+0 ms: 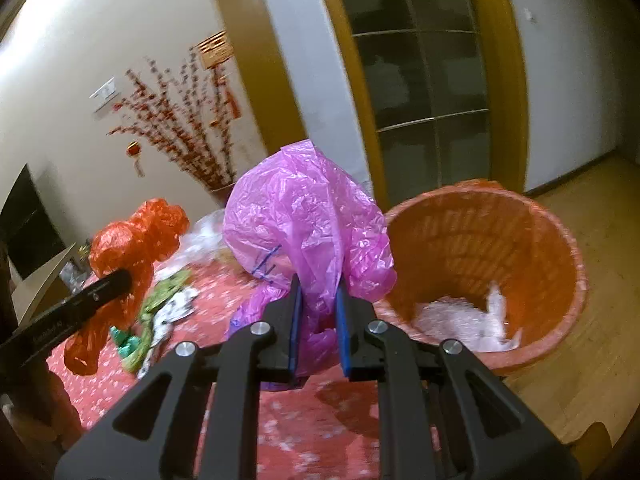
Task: Collect trash
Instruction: 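Carry both bags over the orange basket and open both grippers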
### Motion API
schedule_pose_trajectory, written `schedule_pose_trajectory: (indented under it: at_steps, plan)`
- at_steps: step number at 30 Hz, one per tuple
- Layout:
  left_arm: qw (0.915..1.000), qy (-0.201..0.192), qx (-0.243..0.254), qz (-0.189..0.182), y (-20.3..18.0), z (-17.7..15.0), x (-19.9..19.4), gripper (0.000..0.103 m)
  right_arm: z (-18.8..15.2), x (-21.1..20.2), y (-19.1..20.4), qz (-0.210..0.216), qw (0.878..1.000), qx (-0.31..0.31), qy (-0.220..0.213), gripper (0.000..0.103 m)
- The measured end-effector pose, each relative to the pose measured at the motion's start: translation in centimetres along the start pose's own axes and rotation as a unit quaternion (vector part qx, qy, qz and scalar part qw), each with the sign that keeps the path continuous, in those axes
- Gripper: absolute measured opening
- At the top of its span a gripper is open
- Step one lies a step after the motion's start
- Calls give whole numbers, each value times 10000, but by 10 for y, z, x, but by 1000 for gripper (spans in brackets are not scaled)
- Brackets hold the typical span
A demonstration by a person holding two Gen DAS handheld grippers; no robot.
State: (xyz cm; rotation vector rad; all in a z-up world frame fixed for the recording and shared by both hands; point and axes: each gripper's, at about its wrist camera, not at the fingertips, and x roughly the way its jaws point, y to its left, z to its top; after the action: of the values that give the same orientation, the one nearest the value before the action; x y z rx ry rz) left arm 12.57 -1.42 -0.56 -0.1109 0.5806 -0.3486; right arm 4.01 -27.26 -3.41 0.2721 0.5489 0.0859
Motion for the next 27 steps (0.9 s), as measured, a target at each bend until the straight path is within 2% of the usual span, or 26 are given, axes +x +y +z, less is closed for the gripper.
schedule_pose_trajectory:
  at_steps: [16, 27]
  plan:
    - [9941, 414, 293, -958, -75, 23, 73, 31, 34, -16, -77, -955, 9934, 276, -564, 16]
    - [9867, 656, 587, -1369, -129, 25, 109, 31, 46, -5, -118, -1275, 9889, 427, -627, 16]
